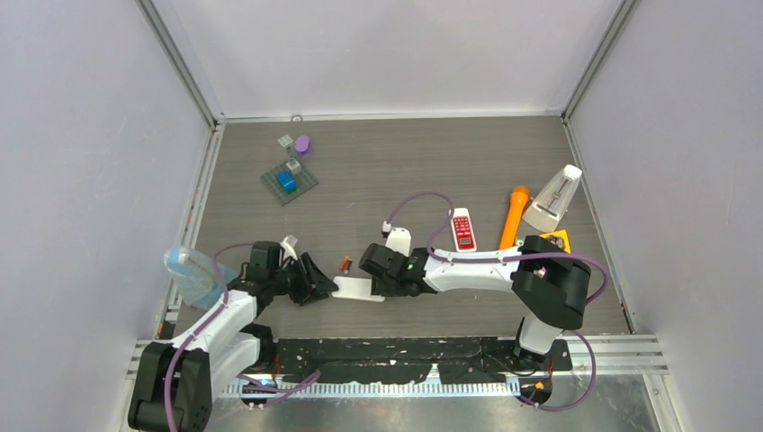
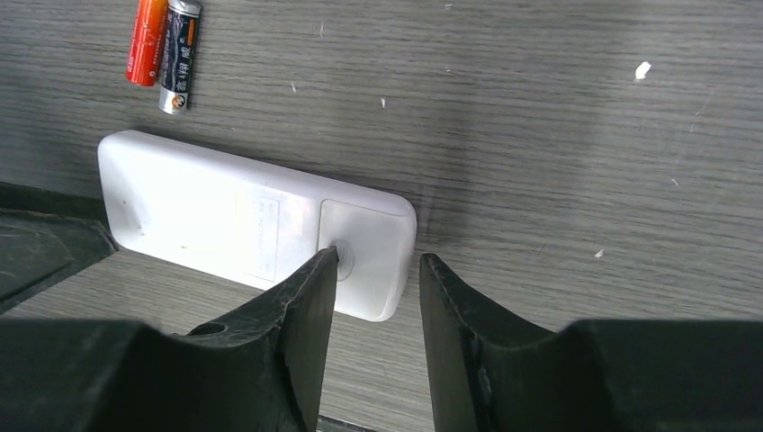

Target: Load the batteries into the remote control

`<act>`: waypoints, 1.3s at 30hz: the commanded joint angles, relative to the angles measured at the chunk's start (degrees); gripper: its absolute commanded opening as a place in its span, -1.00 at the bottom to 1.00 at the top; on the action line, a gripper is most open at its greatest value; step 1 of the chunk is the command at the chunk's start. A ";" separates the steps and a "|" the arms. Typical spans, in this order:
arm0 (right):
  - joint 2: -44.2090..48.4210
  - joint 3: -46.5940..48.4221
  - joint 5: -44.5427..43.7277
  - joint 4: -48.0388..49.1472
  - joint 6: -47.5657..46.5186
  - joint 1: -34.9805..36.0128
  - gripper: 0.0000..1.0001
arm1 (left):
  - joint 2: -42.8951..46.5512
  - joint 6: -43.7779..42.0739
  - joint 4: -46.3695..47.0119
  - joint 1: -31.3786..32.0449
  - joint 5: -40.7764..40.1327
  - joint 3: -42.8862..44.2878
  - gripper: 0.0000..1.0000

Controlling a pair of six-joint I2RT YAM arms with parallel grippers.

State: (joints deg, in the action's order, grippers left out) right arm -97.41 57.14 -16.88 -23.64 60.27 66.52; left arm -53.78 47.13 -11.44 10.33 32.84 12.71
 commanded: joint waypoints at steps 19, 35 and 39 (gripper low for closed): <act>-3.56 -2.40 9.75 15.84 3.33 0.63 -0.36 | -8.62 0.24 5.29 1.09 5.19 -4.45 -0.42; -3.73 -0.34 11.00 20.83 0.55 0.63 -0.53 | -9.59 2.16 9.79 1.80 4.08 -4.30 -0.64; -3.86 -1.96 15.05 29.11 -1.37 0.54 -0.56 | -10.88 4.40 14.50 1.88 5.52 -5.52 -0.66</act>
State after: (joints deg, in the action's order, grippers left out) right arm -97.73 56.40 -13.69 -19.18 59.00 65.01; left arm -62.13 50.68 -4.12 9.65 39.31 10.46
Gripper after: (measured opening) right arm 0.363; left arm 0.263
